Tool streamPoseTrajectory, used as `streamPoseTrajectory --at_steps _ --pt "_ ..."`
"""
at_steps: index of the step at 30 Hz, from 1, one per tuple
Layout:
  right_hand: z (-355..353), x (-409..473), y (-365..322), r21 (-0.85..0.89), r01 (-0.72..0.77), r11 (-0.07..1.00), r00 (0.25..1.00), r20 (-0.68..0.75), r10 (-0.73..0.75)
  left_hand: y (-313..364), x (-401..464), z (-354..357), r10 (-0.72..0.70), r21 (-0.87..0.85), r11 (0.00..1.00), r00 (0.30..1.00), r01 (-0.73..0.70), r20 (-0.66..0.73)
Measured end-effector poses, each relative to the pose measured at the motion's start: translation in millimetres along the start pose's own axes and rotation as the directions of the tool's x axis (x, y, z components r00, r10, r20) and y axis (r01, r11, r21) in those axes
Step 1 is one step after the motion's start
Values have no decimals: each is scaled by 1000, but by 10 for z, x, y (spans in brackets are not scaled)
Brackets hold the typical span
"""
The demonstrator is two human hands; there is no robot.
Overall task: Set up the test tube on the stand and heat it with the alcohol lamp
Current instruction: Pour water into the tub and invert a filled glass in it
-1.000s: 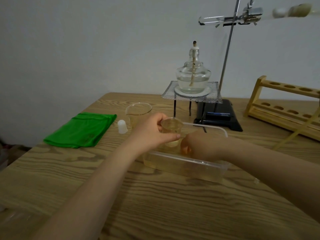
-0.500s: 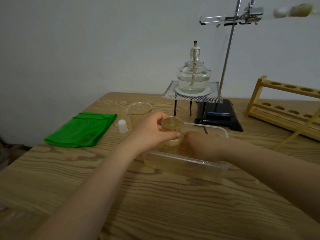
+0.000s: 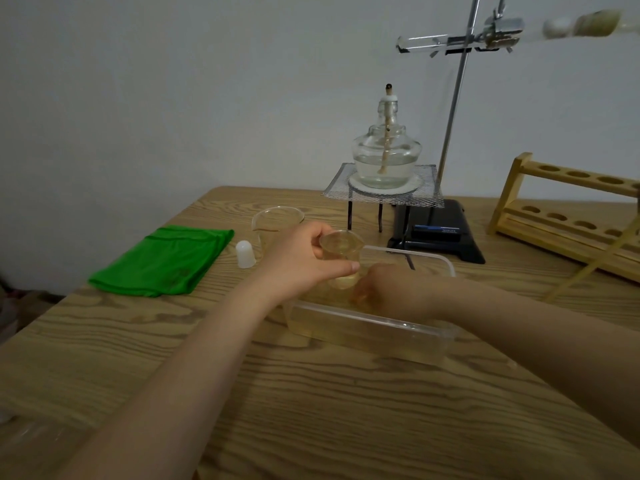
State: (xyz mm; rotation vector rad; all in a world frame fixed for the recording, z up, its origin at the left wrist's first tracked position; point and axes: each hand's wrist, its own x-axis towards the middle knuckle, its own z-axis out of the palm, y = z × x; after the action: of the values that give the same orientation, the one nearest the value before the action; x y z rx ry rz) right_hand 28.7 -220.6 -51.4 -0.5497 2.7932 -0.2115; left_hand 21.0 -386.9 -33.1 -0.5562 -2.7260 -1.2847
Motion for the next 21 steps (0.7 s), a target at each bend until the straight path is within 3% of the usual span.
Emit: streamPoseTrajectory --at_steps 13,21 --pt "-76 24 -140 131 -65 989 994 100 52 -31 12 -41 1 0 1000 1000 -1 -22" --pt "-101 -9 -130 319 -135 938 990 7 141 -44 22 -41 8 -4 1000 1000 -8 -23"
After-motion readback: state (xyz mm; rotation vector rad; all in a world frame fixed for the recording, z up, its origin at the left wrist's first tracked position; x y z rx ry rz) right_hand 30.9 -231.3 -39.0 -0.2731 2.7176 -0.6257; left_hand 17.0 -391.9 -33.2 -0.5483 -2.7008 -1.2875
